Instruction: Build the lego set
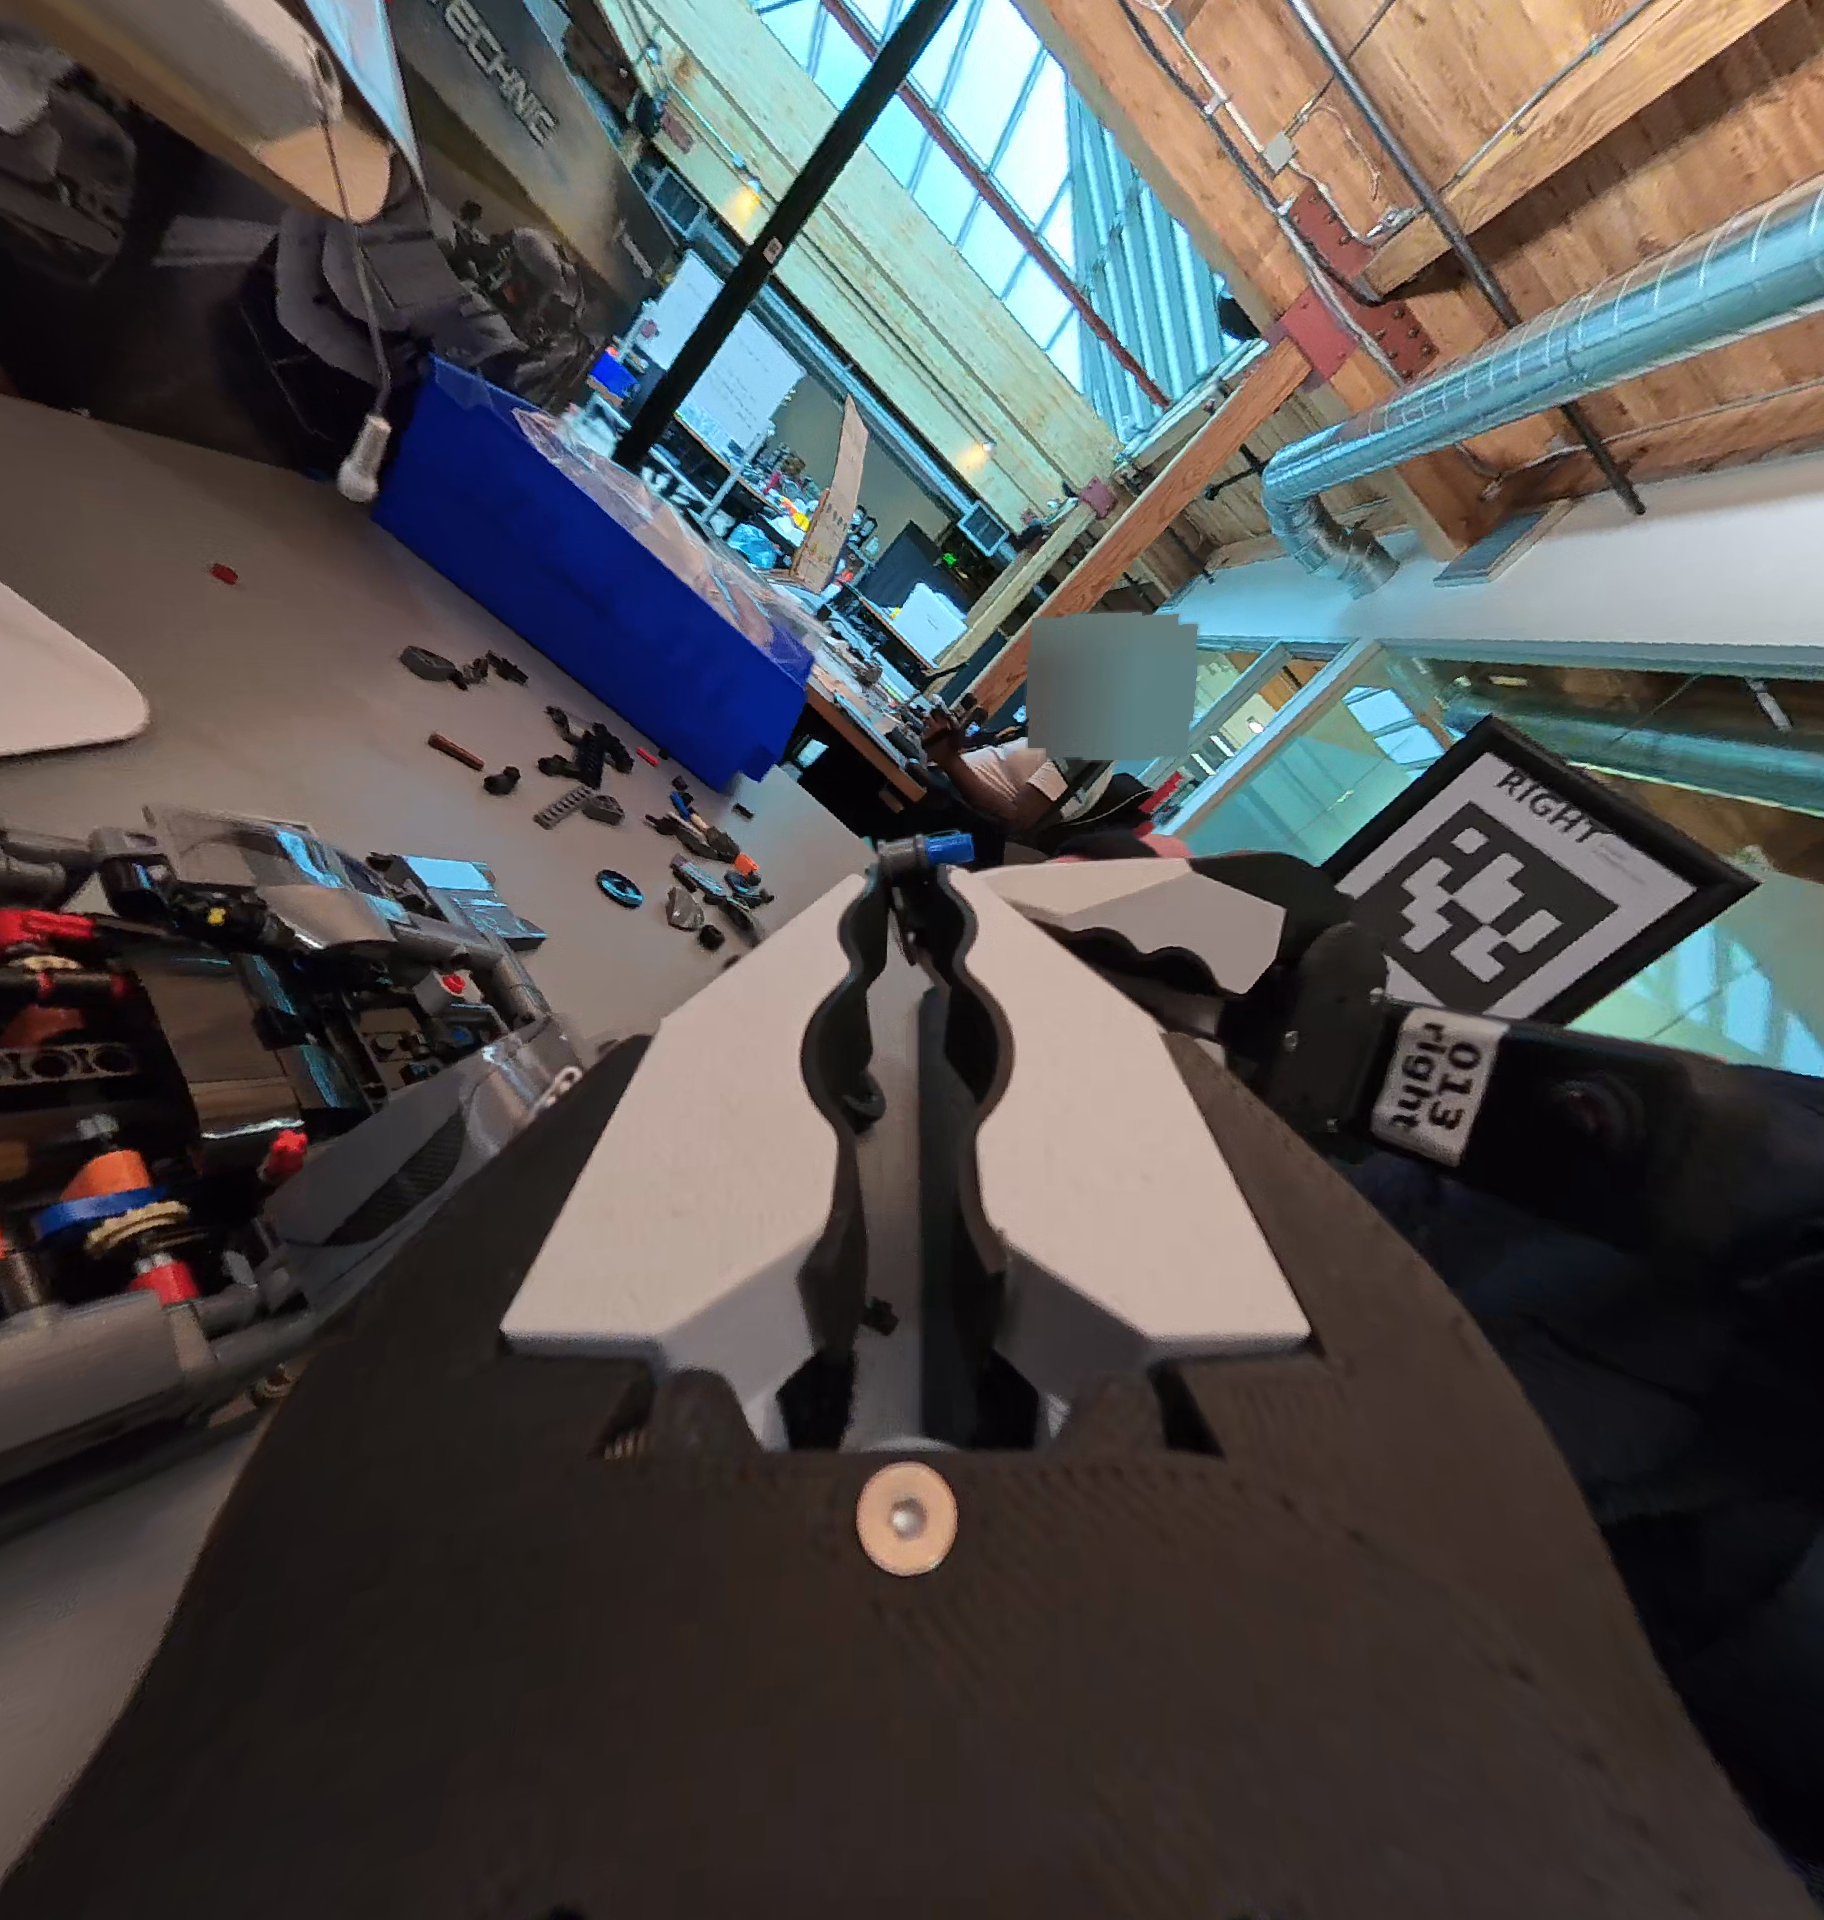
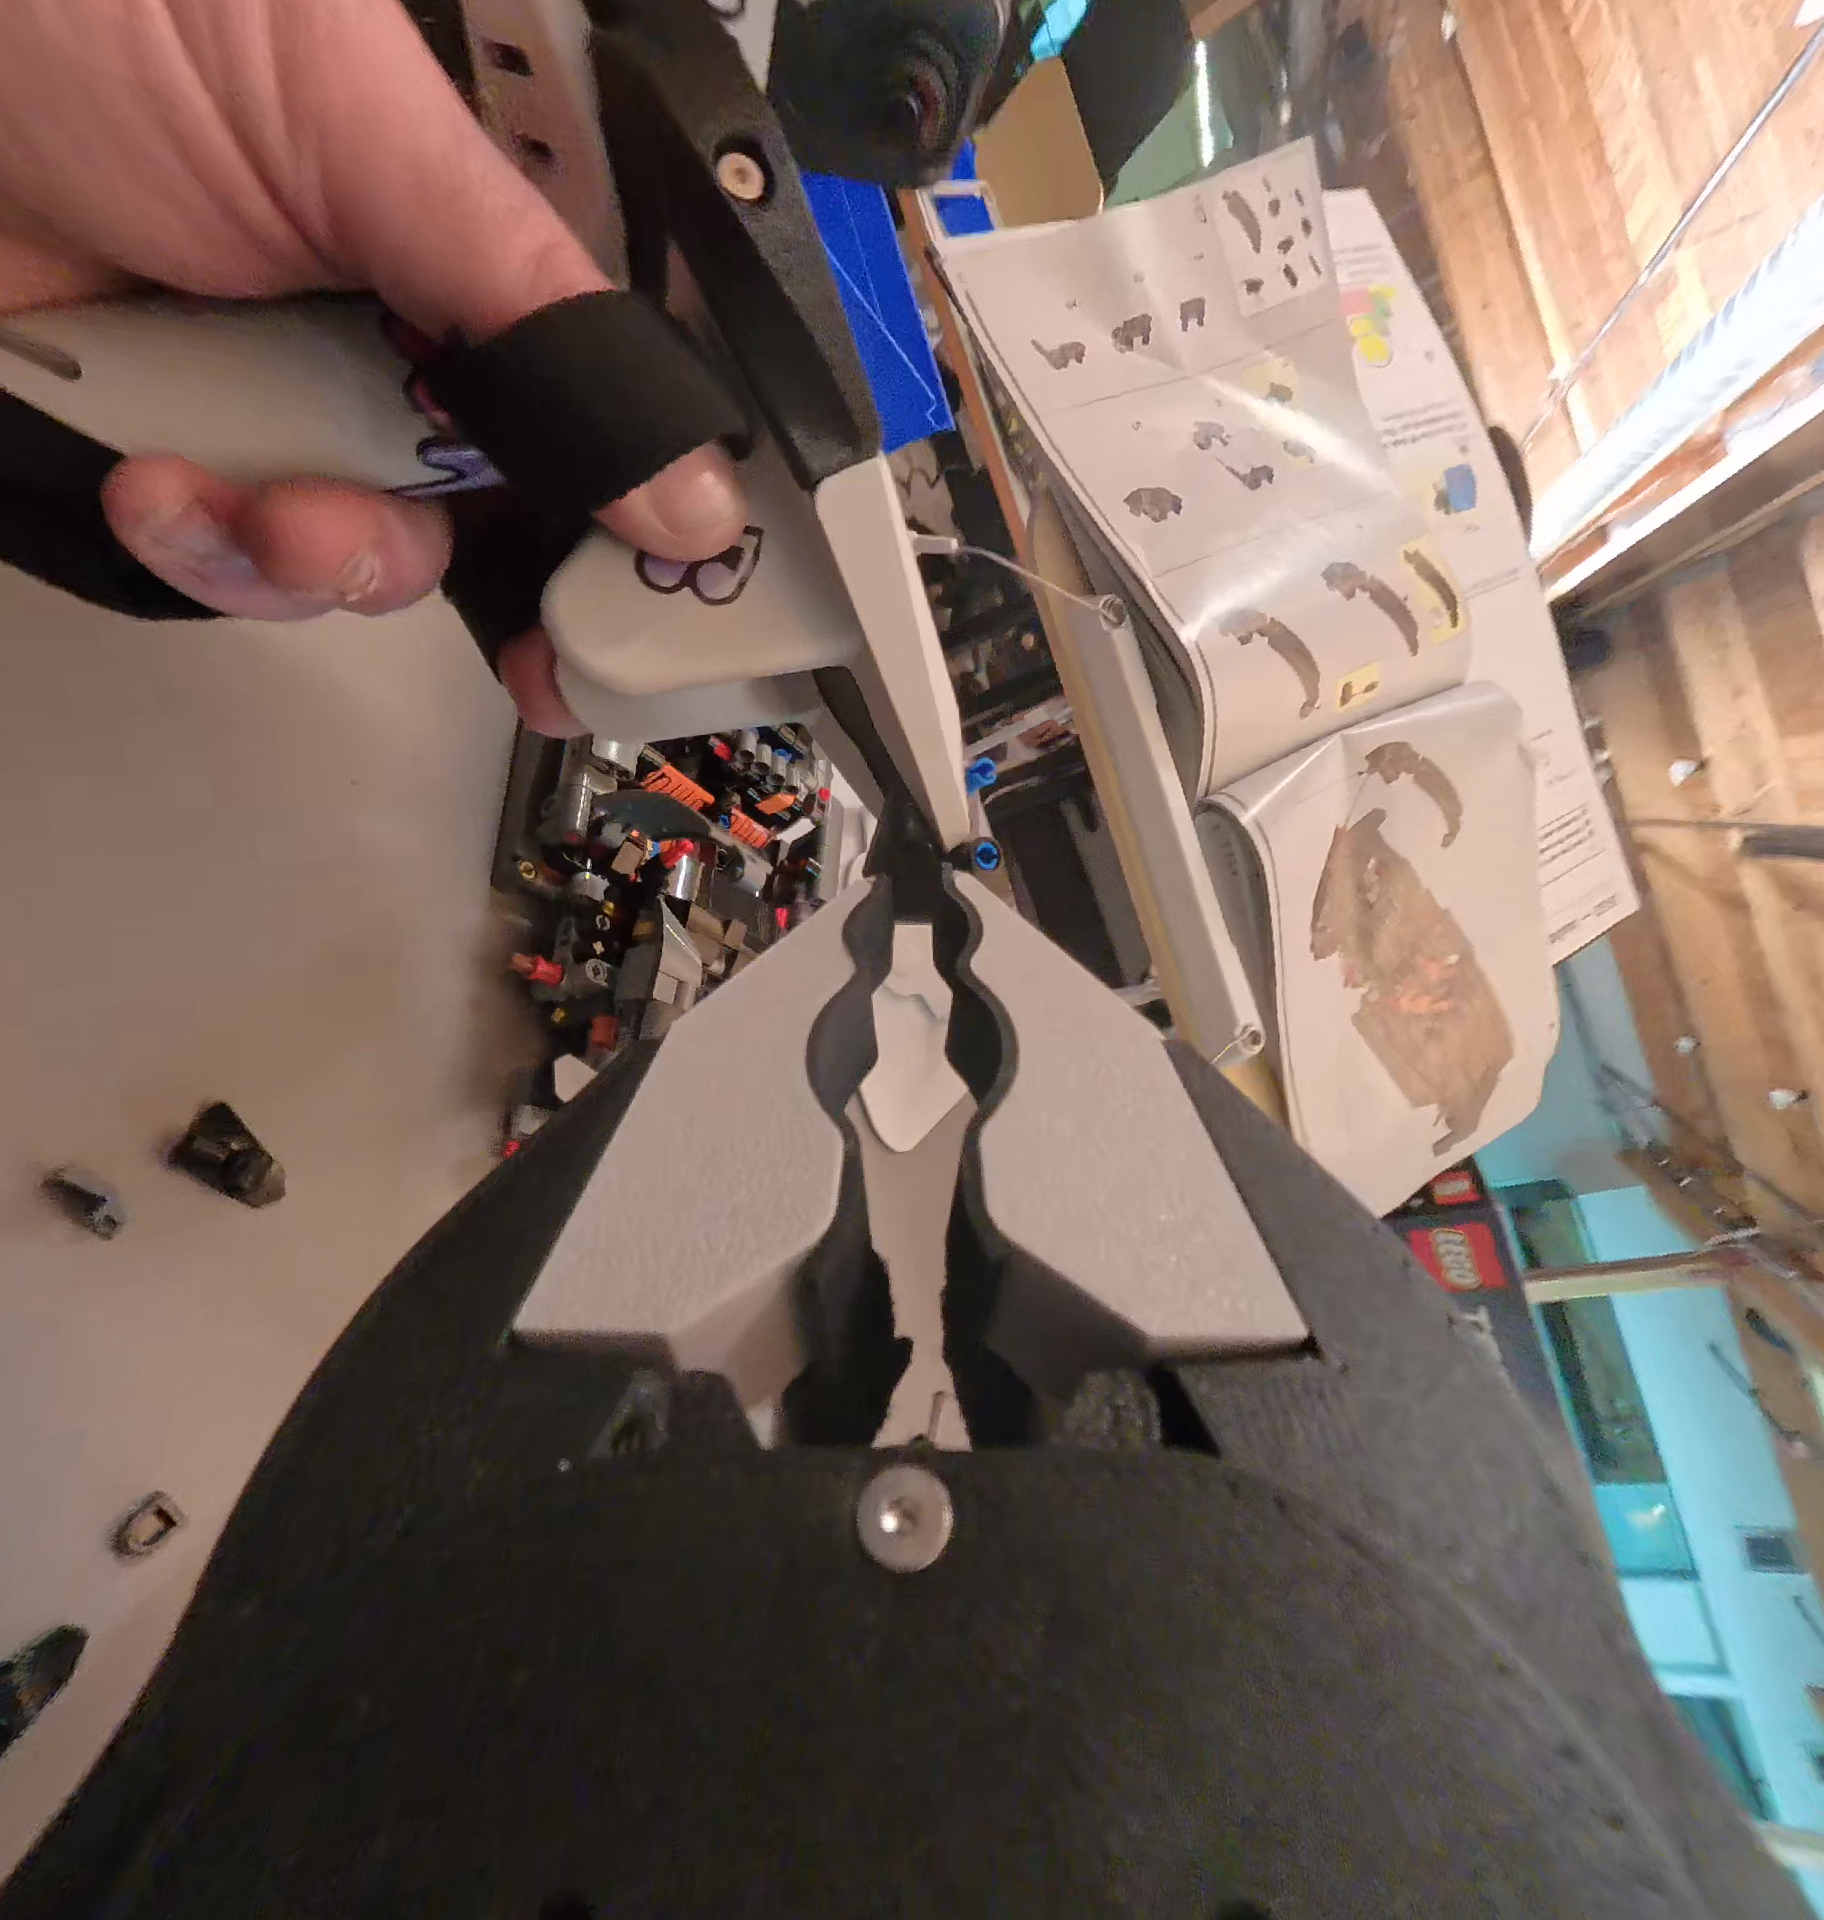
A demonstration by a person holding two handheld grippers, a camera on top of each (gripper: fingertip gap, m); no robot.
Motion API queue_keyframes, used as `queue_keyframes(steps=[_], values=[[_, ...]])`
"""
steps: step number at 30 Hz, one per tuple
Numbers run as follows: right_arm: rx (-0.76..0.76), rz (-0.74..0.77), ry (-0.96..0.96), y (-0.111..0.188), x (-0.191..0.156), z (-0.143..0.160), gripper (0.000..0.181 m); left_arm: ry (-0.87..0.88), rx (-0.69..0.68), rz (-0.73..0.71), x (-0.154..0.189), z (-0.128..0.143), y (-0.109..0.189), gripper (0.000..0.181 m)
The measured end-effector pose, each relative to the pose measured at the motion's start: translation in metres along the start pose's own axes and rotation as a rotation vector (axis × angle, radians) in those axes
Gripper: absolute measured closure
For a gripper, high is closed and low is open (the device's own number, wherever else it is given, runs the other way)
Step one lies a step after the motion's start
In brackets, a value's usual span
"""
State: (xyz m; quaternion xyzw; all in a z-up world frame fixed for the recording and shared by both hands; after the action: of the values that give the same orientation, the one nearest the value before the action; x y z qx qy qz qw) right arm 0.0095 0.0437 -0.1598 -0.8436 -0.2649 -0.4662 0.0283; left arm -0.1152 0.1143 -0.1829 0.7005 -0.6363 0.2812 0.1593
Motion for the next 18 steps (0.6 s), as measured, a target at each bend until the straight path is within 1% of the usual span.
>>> queue_keyframes(steps=[4, 9, 10, 11, 13, 15, 16, 17, 18], values=[[-0.029, -0.042, -0.116, -0.012, 0.005, -0.006, 0.176, -0.076, -0.003, -0.087, -0.001, -0.008, 0.007, 0.176], [-0.047, -0.062, -0.154, -0.024, 0.004, -0.012, 0.176, -0.206, -0.048, -0.188, -0.002, -0.016, 0.014, 0.176], [-0.031, -0.090, -0.200, -0.026, 0.006, -0.011, 0.177, -0.218, -0.058, -0.203, -0.002, -0.016, 0.015, 0.176], [-0.007, -0.133, -0.285, -0.026, 0.010, -0.009, 0.178, -0.240, -0.059, -0.209, -0.001, -0.017, 0.016, 0.176], [0.032, -0.178, -0.418, -0.025, 0.016, -0.008, 0.178, -0.311, -0.071, -0.230, 0.005, -0.021, 0.015, 0.176], [0.115, -0.279, -0.662, -0.025, 0.024, -0.002, 0.178, -0.381, -0.078, -0.252, 0.009, -0.023, 0.016, 0.176], [0.151, -0.323, -0.775, -0.024, 0.027, 0.001, 0.179, -0.387, -0.077, -0.252, 0.011, -0.024, 0.015, 0.176], [0.167, -0.333, -0.825, -0.025, 0.027, 0.004, 0.179, -0.397, -0.086, -0.256, 0.011, -0.025, 0.015, 0.176], [0.163, -0.316, -0.794, -0.024, 0.025, 0.004, 0.178, -0.408, -0.093, -0.293, 0.007, -0.025, 0.016, 0.177]])
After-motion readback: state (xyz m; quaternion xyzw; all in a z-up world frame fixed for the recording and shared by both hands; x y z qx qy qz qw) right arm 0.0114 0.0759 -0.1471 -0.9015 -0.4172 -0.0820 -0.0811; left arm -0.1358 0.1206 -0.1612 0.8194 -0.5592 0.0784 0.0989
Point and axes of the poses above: each gripper's, where its closed fingertips meet, y back along the fingers, z out of its underside, x = y × z across the jaws, the point moved 9 cm from there along y, back along the fingers, and after that the axes turned 6 degrees about -y, right-handed, at the moved point
